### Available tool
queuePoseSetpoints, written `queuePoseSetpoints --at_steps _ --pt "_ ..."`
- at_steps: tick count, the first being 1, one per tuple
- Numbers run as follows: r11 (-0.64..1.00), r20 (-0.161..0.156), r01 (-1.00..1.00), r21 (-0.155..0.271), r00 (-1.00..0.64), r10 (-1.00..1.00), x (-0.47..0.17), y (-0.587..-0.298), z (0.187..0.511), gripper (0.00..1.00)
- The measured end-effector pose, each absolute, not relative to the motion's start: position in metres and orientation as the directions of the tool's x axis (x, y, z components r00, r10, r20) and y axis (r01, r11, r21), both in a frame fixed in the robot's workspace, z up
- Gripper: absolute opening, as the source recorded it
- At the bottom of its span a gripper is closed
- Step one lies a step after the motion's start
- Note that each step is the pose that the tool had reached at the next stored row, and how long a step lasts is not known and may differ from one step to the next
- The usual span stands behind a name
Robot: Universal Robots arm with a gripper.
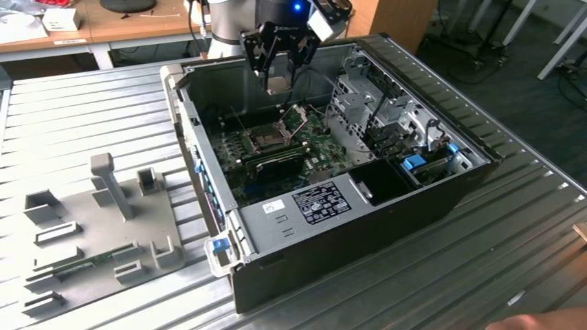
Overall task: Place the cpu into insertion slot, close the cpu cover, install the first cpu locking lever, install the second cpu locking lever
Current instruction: 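Place the cpu into insertion slot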
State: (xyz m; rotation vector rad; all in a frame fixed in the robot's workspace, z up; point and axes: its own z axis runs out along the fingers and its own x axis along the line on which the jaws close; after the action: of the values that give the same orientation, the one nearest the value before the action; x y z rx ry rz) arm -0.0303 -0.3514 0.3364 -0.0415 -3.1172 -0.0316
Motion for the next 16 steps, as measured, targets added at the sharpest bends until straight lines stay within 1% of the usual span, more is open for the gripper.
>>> queuePoseSetpoints --at_steps 16 --pt "0.999 0.024 0.027 0.020 -0.999 0.026 -0.0304 -0.3514 0.3272 0.54"
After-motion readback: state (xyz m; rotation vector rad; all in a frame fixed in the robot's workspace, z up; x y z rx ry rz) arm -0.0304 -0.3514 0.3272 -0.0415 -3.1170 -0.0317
